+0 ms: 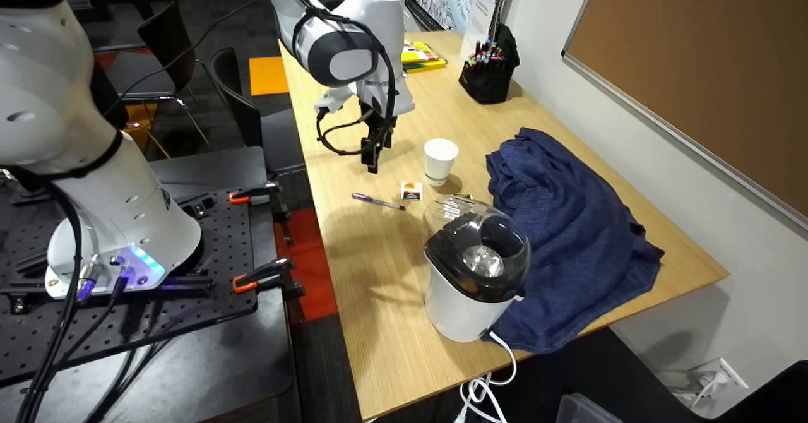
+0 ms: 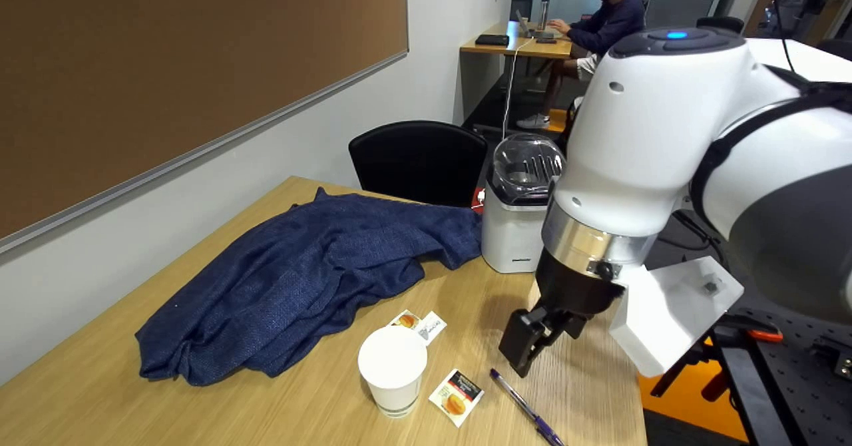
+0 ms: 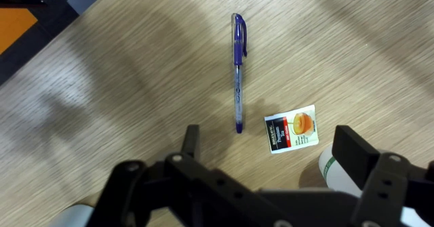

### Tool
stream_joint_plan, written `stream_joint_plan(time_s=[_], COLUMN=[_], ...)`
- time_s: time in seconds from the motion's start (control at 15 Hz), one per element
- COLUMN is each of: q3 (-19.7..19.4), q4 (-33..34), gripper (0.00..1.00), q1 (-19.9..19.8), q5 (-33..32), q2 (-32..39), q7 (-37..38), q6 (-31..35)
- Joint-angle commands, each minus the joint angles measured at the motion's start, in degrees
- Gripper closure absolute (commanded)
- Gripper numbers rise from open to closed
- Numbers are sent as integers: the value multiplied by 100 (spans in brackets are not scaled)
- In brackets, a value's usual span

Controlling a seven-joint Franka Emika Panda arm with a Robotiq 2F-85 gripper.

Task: Put the pen in the cup

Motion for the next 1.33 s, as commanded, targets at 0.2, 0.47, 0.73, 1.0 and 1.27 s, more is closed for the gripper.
stream_joint_plan(time_s=[0.2, 0.47, 0.73, 1.0, 1.27], q3=[-37, -162, -7, 91, 123], q4=[27, 183, 384, 698, 993], gripper=[0, 0, 0, 12, 29], q1=[100, 145, -47, -152, -192], q5=[569, 590, 977, 1426, 1746], q2=[519, 965, 1429, 1785, 2075], q7=[-110, -265, -862, -1455, -1824], q6=[226, 735, 1199, 1194, 1101])
